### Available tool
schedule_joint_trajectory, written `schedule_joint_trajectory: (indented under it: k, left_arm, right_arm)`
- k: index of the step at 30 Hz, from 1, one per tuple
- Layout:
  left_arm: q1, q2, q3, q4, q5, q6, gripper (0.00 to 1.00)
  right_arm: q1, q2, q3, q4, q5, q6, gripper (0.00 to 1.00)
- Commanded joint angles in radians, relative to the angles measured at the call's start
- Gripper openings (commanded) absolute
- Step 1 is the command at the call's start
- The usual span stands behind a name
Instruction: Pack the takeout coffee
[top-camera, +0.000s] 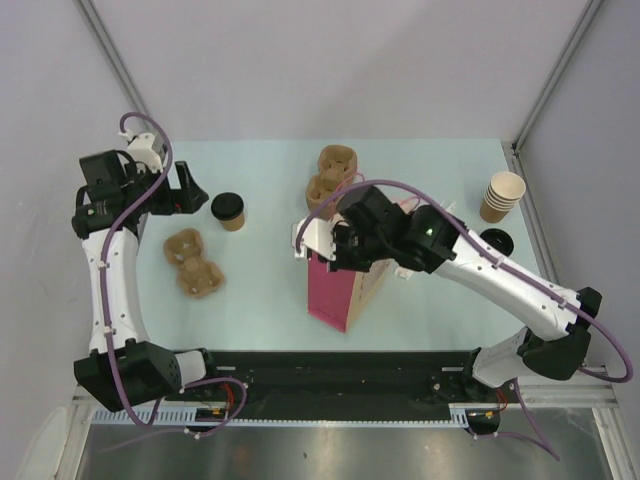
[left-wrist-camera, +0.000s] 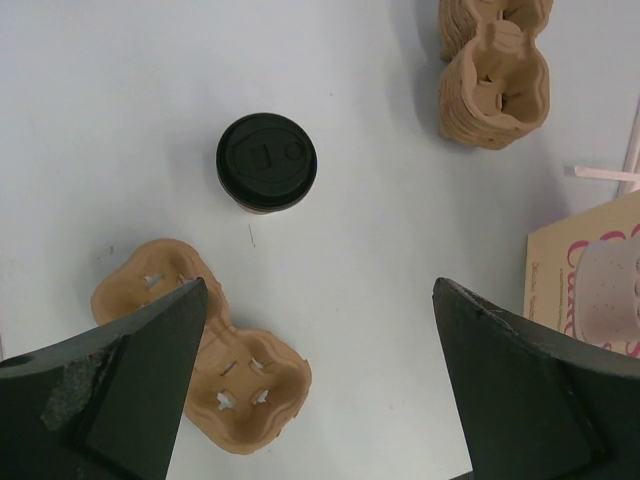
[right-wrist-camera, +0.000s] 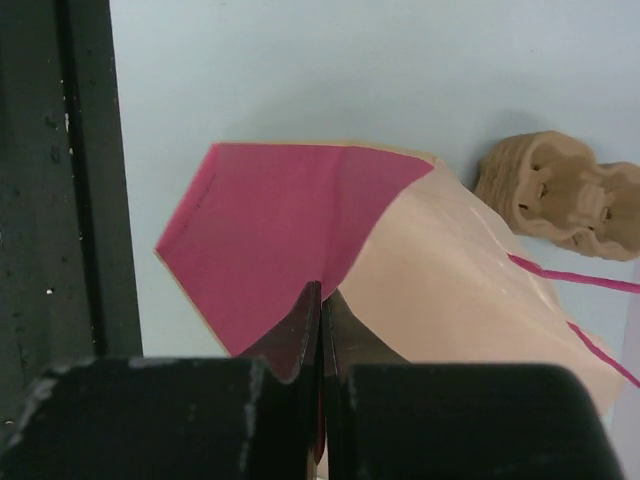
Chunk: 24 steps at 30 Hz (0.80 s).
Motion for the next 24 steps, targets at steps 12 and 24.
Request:
schedule_joint_trajectory:
  k: [12, 24]
  left_arm:
    - [-0.007, -0.041, -0.067, -0.013, -0.011, 0.044, 1.0]
    - [-0.005, -0.021, -0.075, 0.022, 0.031, 0.035, 0.99]
  right_arm:
    - [0.165, -0.066, 0.085, 0.012, 0.103, 0.012, 0.95]
    - [-0.317, 0.028, 0.519, 0.029, -0.137, 0.236, 0.99]
